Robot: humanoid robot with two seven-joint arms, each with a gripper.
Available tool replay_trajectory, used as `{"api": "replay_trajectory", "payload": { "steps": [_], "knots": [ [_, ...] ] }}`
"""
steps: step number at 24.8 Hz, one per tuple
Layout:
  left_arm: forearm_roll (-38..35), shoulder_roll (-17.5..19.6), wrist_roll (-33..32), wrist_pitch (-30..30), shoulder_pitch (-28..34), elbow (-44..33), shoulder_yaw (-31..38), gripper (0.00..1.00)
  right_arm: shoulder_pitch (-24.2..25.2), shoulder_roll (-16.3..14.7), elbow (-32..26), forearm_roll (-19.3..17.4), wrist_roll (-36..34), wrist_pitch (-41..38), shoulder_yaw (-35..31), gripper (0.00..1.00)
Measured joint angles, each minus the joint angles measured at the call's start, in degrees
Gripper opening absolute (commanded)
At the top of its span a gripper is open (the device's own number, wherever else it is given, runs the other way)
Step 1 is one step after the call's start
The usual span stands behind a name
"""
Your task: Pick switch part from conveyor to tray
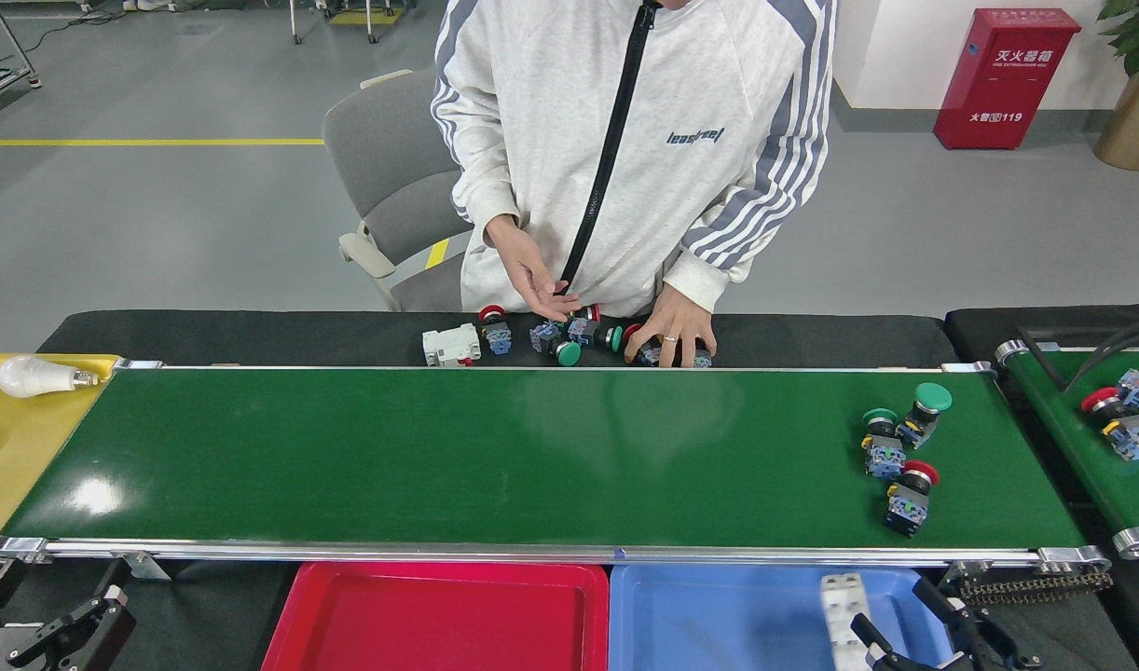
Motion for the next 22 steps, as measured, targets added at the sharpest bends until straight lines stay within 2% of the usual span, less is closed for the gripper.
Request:
{"api": "replay_trajectory", "payload": {
  "steps": [2, 5, 8, 12, 16, 22],
  "knots": [
    [-0.01, 0.03, -0.02, 0.03, 0.00, 0.19, -0.20, 1.00, -0.14, 2.31, -0.10, 0.91, -0.04, 4.40, -0.35, 0.99],
    [-0.02, 0.03, -0.02, 0.21, 0.00, 0.48, -0.21, 1.00, -0.17, 2.63, -0.10, 4.75, 0.22, 15.03, -0.44, 0.99],
    [-0.03, 0.03, -0.02, 0.24, -0.02, 0.49, -0.74, 1.00, -0.47, 2.63, -0.05, 6.09, 1.34, 20.67, 0.62, 0.99],
    [-0.03, 0.05, -0.02, 0.35, -0.18, 0.55, -2.30, 1.00, -5.63, 2.52, 0.50, 6.28, 4.24, 22.69, 3.09, 0.99],
    [-0.04, 0.05, -0.03, 0.38, -0.42, 0.64, -3.03, 1.00, -11.46, 2.51, 2.65, 6.43, 6.89, 23.03, 9.08, 0.99],
    [-0.07, 0.08, -0.03, 0.17, -0.46, 0.65, -3.10, 1.00, -14.49, 2.56, 5.53, 6.65, 9.55, 23.80, 14.61, 0.99]
  ]
}}
